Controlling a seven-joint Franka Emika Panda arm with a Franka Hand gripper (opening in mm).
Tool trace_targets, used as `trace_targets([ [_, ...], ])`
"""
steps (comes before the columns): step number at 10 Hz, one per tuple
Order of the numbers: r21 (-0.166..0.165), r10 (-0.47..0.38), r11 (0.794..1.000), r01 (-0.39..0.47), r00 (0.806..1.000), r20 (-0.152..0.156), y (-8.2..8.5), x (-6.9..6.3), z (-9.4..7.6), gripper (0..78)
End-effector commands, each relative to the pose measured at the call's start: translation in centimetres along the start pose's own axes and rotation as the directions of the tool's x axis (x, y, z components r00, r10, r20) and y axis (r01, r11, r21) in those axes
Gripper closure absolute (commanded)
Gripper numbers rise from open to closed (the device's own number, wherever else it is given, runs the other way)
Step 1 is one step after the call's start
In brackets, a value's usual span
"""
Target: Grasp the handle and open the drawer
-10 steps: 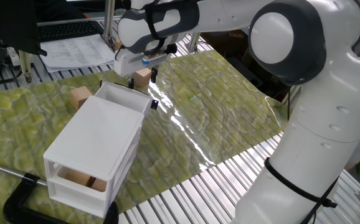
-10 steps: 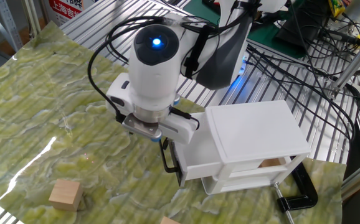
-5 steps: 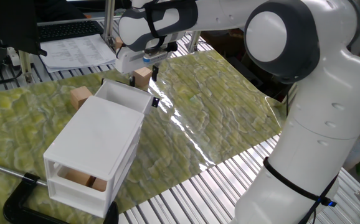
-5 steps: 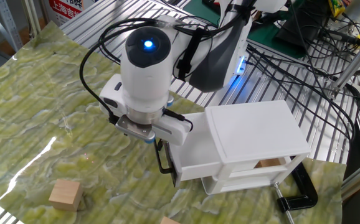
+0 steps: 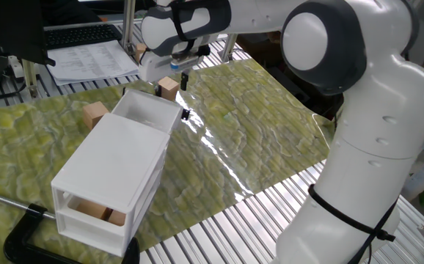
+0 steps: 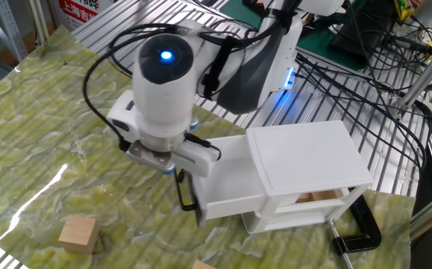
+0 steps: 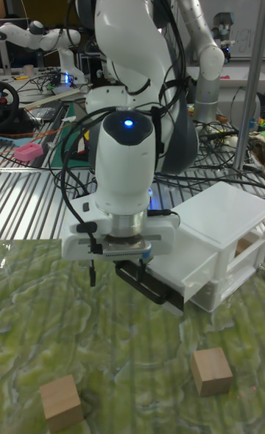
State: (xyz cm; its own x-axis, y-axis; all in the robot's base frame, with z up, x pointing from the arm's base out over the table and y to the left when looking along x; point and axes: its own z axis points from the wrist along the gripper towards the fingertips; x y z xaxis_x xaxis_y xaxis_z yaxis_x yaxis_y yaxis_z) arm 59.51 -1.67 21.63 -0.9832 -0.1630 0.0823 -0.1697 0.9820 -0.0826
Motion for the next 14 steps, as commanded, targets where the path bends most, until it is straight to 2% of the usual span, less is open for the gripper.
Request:
trace_targets([
  [1, 0.028, -0.005, 1.000, 0.006, 1.000, -0.003, -0.7, -0.6, -0.8, 0.2],
  [3, 0.027, -0.006, 1.000, 0.006, 1.000, -0.005, -0.7, -0.6, -0.8, 0.2],
  [4, 0.007, 0.005, 1.000, -0.005, 1.000, -0.018, -0.6, -0.6, -0.8, 0.2],
  [5, -0.055, 0.031, 0.998, -0.032, 0.999, -0.014, -0.4, -0.5, -1.1, 0.2],
  [6, -0.085, 0.050, 0.995, -0.050, 0.999, -0.009, -0.1, -0.4, -1.5, 0.2],
  [7, -0.079, 0.057, 0.995, -0.057, 0.998, -0.010, 0.1, -0.3, -2.0, 0.2],
  [9, -0.087, 0.074, 0.993, -0.075, 0.997, -0.021, 0.3, 0.0, -3.6, 0.2],
  [11, -0.085, 0.095, 0.992, -0.099, 0.995, -0.042, -0.3, 0.6, -6.3, 0.2],
  [12, -0.084, 0.101, 0.991, -0.105, 0.994, -0.046, -0.4, 0.8, -6.9, 0.2],
  [13, -0.081, 0.122, 0.989, -0.126, 0.991, -0.052, -1.0, 1.4, -8.8, 0.2],
  [14, -0.081, 0.122, 0.989, -0.126, 0.991, -0.052, -1.0, 1.4, -8.8, 0.2],
])
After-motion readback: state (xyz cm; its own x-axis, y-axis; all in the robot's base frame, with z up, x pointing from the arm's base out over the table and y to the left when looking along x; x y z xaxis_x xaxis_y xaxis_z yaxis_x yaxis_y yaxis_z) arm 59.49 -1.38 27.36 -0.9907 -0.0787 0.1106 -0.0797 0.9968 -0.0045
